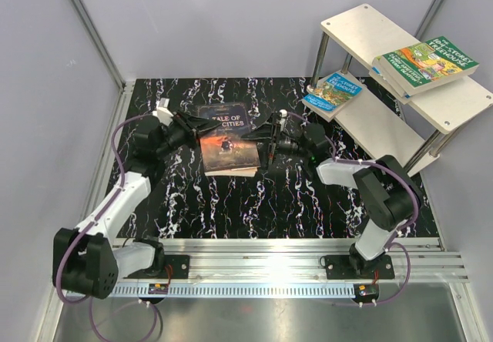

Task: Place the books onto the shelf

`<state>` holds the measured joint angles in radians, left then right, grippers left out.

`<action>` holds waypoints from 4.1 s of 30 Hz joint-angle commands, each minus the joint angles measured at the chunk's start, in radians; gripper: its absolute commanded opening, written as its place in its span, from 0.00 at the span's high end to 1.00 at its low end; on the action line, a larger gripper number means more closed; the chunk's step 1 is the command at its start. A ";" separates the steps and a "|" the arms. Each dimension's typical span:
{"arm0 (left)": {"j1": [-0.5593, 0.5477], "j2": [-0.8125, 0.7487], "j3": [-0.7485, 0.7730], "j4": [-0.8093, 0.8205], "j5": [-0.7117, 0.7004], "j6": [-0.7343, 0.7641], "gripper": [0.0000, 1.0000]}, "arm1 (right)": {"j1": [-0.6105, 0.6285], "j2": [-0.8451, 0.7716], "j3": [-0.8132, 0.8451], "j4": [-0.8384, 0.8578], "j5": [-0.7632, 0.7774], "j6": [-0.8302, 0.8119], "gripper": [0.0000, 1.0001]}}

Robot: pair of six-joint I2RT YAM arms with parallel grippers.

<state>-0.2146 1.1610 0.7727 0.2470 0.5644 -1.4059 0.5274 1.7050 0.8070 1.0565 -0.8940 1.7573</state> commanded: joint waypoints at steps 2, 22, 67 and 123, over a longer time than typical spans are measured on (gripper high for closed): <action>-0.003 -0.092 -0.004 0.144 0.020 -0.090 1.00 | -0.003 -0.004 0.014 0.481 0.018 0.257 0.08; -0.118 0.035 0.411 -0.636 -0.110 0.403 0.98 | 0.005 -0.593 -0.019 -0.864 -0.017 -0.623 1.00; -0.272 -0.346 0.596 -1.393 -0.325 0.785 0.01 | -0.270 -0.223 0.268 -0.675 0.713 -0.518 1.00; -0.273 0.060 0.590 -1.164 -0.278 0.746 0.01 | -0.713 0.127 0.426 -1.087 0.392 -0.792 0.00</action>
<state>-0.4881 1.2270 1.3254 -0.9661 0.2440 -0.6807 -0.1913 1.9247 1.2690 0.0116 -0.5316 1.0107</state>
